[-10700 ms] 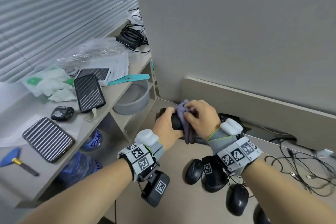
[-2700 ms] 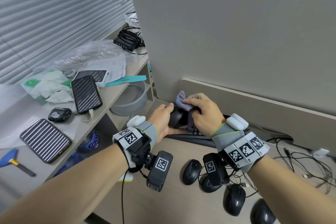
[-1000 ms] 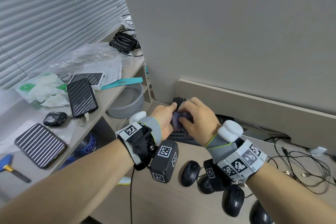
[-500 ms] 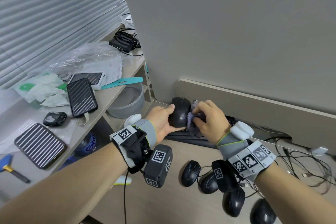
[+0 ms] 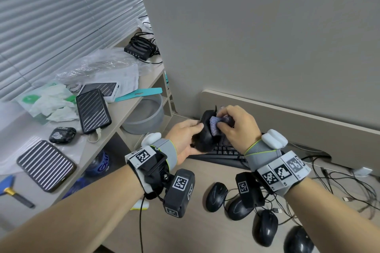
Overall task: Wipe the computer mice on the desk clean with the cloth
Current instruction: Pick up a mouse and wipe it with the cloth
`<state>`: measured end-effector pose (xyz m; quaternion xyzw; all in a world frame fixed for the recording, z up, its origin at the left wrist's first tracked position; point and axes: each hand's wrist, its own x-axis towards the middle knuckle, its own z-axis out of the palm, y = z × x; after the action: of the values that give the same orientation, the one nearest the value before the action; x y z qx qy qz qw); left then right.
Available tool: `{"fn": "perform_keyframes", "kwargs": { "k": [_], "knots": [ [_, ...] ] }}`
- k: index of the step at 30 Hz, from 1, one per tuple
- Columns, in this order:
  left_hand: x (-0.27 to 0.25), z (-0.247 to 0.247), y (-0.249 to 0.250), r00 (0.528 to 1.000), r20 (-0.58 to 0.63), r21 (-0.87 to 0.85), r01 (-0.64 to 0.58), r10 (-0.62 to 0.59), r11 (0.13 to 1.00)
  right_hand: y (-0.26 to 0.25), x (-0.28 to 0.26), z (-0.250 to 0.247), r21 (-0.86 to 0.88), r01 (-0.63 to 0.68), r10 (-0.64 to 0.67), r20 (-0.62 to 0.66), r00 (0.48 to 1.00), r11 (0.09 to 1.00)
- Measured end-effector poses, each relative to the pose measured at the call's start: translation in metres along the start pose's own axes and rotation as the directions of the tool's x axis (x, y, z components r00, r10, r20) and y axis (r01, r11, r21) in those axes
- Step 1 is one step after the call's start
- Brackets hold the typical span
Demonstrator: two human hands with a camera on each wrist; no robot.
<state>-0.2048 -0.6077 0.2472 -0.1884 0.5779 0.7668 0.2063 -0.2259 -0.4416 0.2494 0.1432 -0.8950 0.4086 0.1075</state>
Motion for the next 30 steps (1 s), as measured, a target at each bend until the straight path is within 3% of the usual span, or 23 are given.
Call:
{"fn": "perform_keyframes", "kwargs": {
  "k": [9,16,19,21,24,25,28,30],
  "knots": [
    [0.001,0.003,0.000,0.999,-0.033,-0.085,0.003,-0.006,0.996,-0.002,-0.011,0.009,0.022,0.045,-0.045,-0.002,0.999,0.999],
    [0.003,0.006,-0.002,0.999,0.022,-0.099,-0.041,0.043,0.994,-0.023,-0.022,0.013,-0.098,0.267,-0.253,0.133,0.958,0.959],
    [0.004,0.004,-0.002,0.998,-0.002,-0.030,-0.070,0.070,0.997,-0.016,-0.002,0.008,-0.059,0.125,-0.124,0.020,0.992,0.990],
    [0.004,0.004,-0.001,0.997,-0.016,-0.025,-0.077,0.077,0.997,-0.021,-0.003,0.009,-0.096,0.122,-0.123,-0.001,0.992,0.988],
    [0.003,0.006,0.001,0.996,-0.028,-0.058,-0.088,0.087,0.994,-0.035,-0.024,0.017,-0.151,0.312,-0.287,0.167,0.943,0.938],
    [0.002,0.006,0.000,0.996,-0.028,-0.072,-0.088,0.087,0.993,-0.034,-0.024,0.016,-0.143,0.316,-0.287,0.194,0.938,0.938],
    [0.000,0.003,-0.001,0.997,-0.015,-0.073,-0.077,0.076,0.994,-0.015,-0.003,0.011,-0.073,0.096,-0.095,0.022,0.995,0.993],
    [-0.002,0.002,0.001,0.999,-0.011,-0.064,-0.052,0.051,0.997,-0.005,0.006,0.008,-0.017,-0.039,0.039,-0.042,0.998,0.999]
  ]
}}
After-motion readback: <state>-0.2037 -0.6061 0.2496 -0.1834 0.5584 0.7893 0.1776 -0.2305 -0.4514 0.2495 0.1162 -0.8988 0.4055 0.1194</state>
